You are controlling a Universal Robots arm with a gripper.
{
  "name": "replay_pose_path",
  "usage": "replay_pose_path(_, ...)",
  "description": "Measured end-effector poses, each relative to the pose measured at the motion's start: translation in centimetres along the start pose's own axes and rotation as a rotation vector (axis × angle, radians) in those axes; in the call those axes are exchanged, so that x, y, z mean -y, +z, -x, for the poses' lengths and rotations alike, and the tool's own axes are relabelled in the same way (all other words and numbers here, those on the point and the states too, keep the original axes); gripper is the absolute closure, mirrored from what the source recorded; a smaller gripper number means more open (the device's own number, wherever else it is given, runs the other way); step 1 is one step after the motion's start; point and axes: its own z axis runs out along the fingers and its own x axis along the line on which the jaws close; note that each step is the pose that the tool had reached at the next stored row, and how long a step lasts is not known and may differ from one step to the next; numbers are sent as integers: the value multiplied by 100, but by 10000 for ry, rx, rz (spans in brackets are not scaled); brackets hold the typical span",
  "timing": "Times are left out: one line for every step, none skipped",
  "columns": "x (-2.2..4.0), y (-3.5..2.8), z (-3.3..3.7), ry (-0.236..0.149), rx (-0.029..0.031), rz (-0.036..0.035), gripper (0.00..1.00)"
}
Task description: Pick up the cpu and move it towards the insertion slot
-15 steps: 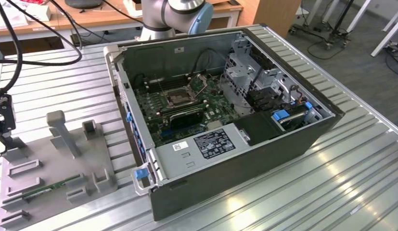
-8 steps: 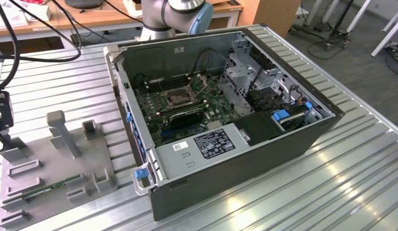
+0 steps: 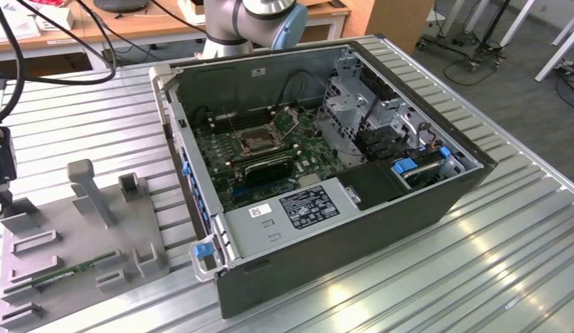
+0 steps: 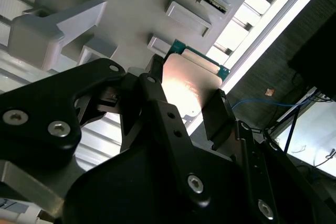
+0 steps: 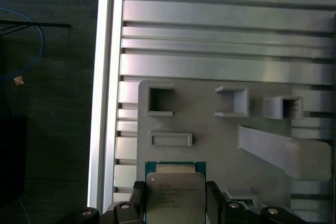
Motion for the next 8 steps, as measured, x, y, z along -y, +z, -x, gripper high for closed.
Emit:
replay_pose_path(0,-2,0,0,0,1,45)
replay_pose_path(0,-2,0,0,0,1,45)
replay_pose_path(-1,-2,0,0,0,0,45)
replay_pose_path(0,-3,0,1,-2,0,45)
replay_pose_path(0,-3,0,0,-2,-1,45)
replay_pose_path(0,-3,0,1,-1,0,45)
replay_pose_path(0,-3,0,0,-1,0,45)
replay_pose_path(0,-3,0,0,-1,0,45)
